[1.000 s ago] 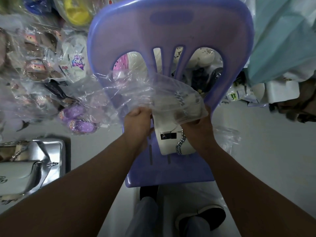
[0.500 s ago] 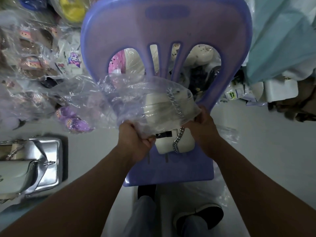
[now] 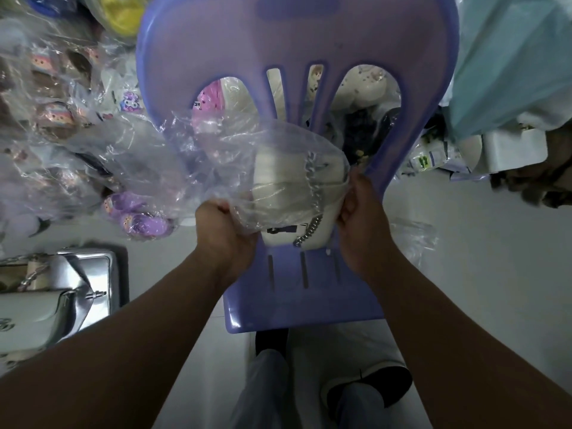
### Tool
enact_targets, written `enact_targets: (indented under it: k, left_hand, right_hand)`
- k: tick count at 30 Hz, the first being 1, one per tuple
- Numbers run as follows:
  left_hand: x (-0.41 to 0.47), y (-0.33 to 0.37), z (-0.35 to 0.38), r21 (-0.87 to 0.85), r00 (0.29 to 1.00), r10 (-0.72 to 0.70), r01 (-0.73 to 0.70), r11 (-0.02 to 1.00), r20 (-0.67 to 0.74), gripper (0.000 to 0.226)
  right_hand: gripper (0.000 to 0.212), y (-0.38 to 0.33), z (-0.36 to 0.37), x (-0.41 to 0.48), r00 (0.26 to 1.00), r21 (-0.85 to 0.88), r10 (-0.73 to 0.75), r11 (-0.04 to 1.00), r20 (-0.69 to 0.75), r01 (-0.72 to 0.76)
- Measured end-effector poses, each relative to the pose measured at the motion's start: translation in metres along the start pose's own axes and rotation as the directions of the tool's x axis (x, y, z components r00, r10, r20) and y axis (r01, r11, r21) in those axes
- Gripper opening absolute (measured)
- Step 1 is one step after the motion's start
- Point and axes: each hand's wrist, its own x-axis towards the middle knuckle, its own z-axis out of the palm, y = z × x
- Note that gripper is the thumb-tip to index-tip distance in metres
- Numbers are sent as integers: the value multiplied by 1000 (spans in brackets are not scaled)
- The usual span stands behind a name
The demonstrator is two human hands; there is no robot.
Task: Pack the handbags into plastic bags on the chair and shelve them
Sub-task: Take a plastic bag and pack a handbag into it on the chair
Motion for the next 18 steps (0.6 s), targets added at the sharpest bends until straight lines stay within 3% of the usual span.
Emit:
enact_targets:
  k: [3, 9, 12, 15, 18]
  left_hand:
    - [5, -3, -12, -37, 1000, -24, 24, 999, 12, 39]
    - [11, -10, -18, 351, 996, -69, 83, 933, -51, 41]
    - [14, -12, -20, 356, 979, 72, 0, 935, -191, 14]
    - [11, -11, -15, 392, 941, 212, -97, 915, -264, 30]
    - [16, -9, -15, 360, 938, 186, -73, 930, -291, 21]
  right_hand:
    - [24, 2, 2, 1, 997, 32, 56, 998, -48, -54]
    - [32, 13, -7, -4, 982, -204, 14, 977, -187, -53]
    - [26, 14, -11, -6, 984, -282, 4, 958, -177, -55]
    - [18, 10, -6, 0, 985, -247, 2, 968, -171, -45]
    - [11, -5, 1, 0, 990, -174, 123, 976, -74, -134]
